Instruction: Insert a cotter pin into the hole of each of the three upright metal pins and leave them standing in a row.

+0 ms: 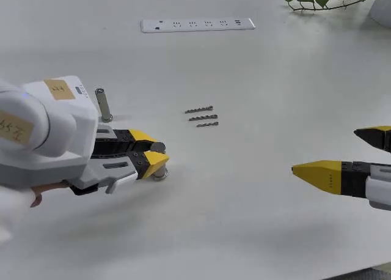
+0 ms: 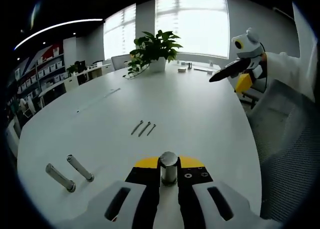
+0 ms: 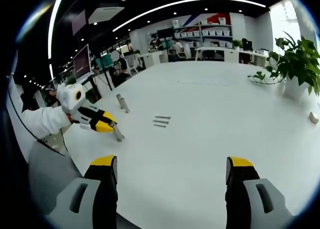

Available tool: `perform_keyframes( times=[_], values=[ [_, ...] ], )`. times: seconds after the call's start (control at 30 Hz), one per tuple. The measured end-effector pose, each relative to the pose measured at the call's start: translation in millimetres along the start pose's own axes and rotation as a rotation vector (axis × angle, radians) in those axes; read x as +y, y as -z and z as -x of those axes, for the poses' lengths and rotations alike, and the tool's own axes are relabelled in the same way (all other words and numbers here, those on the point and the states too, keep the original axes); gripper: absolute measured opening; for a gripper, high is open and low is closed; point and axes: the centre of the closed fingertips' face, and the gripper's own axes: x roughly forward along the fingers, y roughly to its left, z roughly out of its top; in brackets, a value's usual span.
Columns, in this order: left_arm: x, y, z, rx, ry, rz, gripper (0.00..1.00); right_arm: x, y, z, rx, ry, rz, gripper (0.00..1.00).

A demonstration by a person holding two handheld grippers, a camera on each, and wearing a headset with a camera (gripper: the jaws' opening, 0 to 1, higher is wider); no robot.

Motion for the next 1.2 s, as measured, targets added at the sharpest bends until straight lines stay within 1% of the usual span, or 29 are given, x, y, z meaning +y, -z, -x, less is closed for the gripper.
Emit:
perform_keyframes(
  times=[0.23, 0.3, 0.4, 0.5, 0.53, 0.57, 0.63, 0.7, 0.8, 0.87, 0.9, 1.03, 1.07, 1.13, 1.2],
  values=[
    [-1.0, -1.1, 0.5, -0.008, 0.002, -0.01, 0.09, 0.2, 1.0, 0.9, 0.001, 0.0, -0.001, 0.88],
    [-1.0, -0.9, 1.0, -0.015, 0.001, -0.004, 0.09, 0.5, 1.1, 1.0, 0.001, -0.001, -0.001, 0.88],
    [-1.7, -1.0, 1.2, -0.022, 0.001, -0.012, 0.09, 1.1, 1.1, 0.9, 0.002, -0.002, 0.002, 0.88],
    [-1.5, -1.1, 1.2, -0.028, -0.005, 0.002, 0.1, 1.0, 1.1, 1.4, 0.001, -0.003, 0.002, 0.88],
    [-2.2, -0.9, 1.2, -0.033, -0.007, -0.005, 0.1, 1.0, 1.2, 1.6, 0.001, -0.002, 0.002, 0.88],
    [-2.7, -1.6, 1.2, -0.041, -0.005, -0.039, 0.1, 0.7, 1.2, 1.9, 0.001, -0.001, 0.002, 0.88],
    [-2.9, -1.2, 1.4, -0.044, -0.006, -0.016, 0.1, 0.8, 1.2, 2.6, -0.001, 0.0, 0.001, 0.88],
    [-3.4, -1.6, 2.1, -0.053, -0.003, -0.019, 0.11, 0.9, 1.0, 3.0, -0.001, 0.001, 0.002, 0.88],
    [-8.3, -2.2, 4.7, -0.059, 0.026, -0.002, 0.18, 0.3, 0.5, 3.2, -0.002, 0.002, 0.003, 0.88],
    [-7.5, -3.2, 6.7, -0.063, 0.015, -0.003, 0.21, 0.7, 0.4, 3.3, -0.003, 0.002, 0.003, 0.88],
    [-8.1, -3.9, 9.3, -0.068, 0.02, 0.012, 0.22, 0.8, -0.2, 3.5, -0.005, 0.002, 0.006, 0.88],
    [-9.2, -6.3, 17.3, -0.079, 0.019, 0.022, 0.35, 1.0, -1.3, 3.5, -0.007, -0.001, 0.01, 0.88],
    [-8.4, -5.5, 20.3, -0.076, 0.013, 0.033, 0.36, 0.8, -1.9, 3.2, -0.008, -0.002, 0.011, 0.88],
    [-7.4, -5.1, 23.1, -0.077, 0.003, 0.037, 0.36, 1.2, -2.1, 3.0, -0.01, -0.004, 0.012, 0.88],
    [-5.6, -3.0, 27.5, -0.073, -0.012, 0.051, 0.41, 0.9, -2.8, 2.3, -0.011, -0.005, 0.016, 0.88]
  ],
)
